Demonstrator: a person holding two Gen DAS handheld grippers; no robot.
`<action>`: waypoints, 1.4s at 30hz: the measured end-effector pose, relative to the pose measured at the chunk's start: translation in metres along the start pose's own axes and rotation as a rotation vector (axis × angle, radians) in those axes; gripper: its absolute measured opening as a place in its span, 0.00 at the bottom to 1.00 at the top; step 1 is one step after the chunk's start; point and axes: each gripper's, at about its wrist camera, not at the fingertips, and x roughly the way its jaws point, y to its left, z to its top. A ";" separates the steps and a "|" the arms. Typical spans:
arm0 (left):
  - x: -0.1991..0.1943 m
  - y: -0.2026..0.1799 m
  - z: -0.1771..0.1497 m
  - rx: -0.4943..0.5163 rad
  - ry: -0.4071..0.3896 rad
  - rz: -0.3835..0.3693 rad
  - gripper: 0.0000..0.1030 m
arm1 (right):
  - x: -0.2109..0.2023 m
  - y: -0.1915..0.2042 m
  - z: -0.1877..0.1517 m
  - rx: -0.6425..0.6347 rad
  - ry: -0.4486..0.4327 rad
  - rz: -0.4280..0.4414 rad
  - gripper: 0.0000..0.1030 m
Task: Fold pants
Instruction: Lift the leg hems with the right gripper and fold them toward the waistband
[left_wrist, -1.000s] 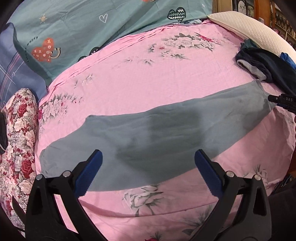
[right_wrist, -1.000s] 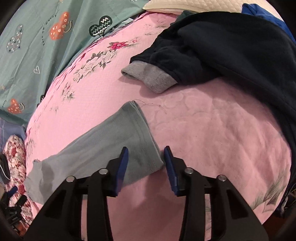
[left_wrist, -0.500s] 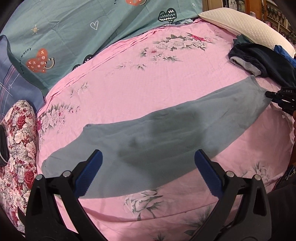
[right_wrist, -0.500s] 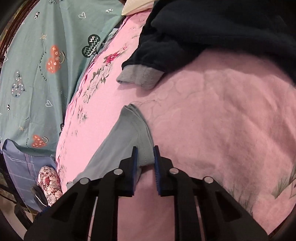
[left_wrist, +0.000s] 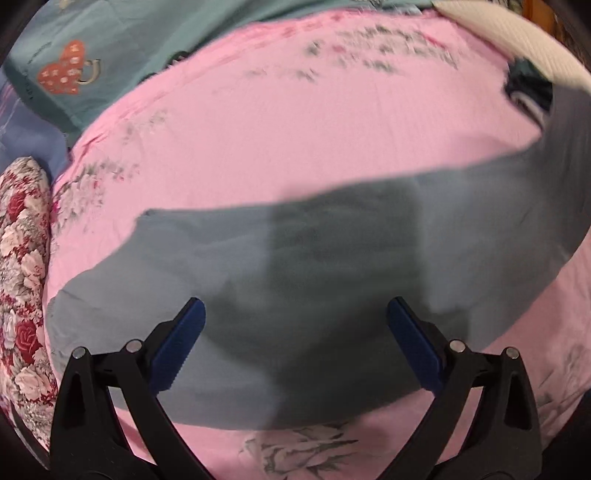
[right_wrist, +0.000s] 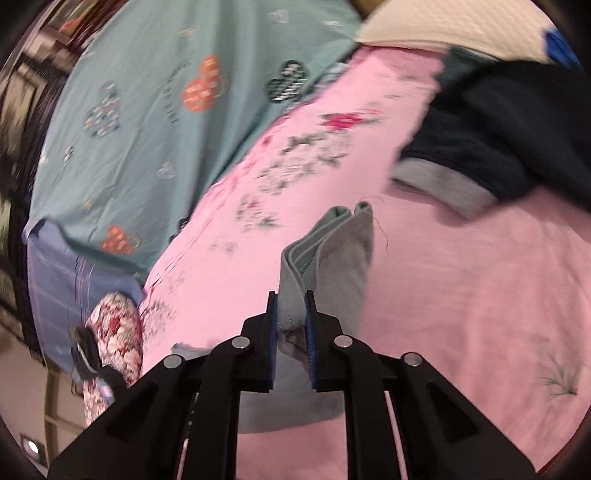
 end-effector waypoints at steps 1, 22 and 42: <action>0.001 -0.001 -0.004 0.002 -0.022 0.011 0.98 | 0.005 0.018 -0.001 -0.047 0.012 0.018 0.13; -0.008 0.148 -0.064 -0.325 -0.028 -0.104 0.97 | 0.141 0.144 -0.143 -0.412 0.583 0.156 0.21; 0.001 0.042 -0.026 -0.107 -0.057 -0.227 0.90 | 0.100 0.022 -0.033 -0.053 0.288 0.054 0.25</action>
